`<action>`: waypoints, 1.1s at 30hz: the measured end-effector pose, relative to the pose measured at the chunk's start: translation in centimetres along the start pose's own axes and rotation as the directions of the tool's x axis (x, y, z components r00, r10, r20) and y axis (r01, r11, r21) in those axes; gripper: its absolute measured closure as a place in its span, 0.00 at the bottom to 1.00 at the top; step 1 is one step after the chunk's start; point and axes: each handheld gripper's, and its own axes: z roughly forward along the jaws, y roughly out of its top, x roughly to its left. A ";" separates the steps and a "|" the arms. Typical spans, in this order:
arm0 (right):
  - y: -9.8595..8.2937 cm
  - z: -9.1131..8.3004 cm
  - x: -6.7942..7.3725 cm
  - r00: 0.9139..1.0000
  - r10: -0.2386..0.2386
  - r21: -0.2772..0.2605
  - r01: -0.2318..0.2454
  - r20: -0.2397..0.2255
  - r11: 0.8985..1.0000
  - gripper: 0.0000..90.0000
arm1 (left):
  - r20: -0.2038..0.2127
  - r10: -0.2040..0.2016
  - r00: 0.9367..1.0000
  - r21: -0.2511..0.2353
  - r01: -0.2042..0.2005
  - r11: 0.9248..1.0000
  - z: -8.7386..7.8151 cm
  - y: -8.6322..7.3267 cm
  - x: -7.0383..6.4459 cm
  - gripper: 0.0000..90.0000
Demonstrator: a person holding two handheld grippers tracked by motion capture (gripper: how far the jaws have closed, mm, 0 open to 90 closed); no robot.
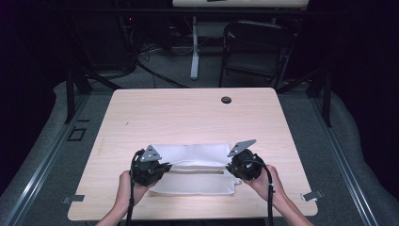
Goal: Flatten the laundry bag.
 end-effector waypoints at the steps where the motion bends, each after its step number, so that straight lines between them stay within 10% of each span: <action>1: -0.1 0.0 -0.1 1.000 0.010 0.000 -0.010 -0.010 1.000 0.97 | 0.009 -0.001 1.000 0.005 0.001 1.000 0.0 0.0 -0.1 0.98; 19: 0.1 -1.6 -1.1 0.999 0.046 -0.047 -0.047 -0.002 0.998 0.95 | -0.013 0.005 1.000 -0.005 -0.005 1.000 -1.0 1.9 -0.4 0.99; 33: -0.8 -3.4 -2.6 0.993 0.118 -0.098 -0.118 -0.003 0.988 0.70 | -0.040 -0.066 0.997 -0.004 0.066 0.998 -1.1 5.3 2.2 0.99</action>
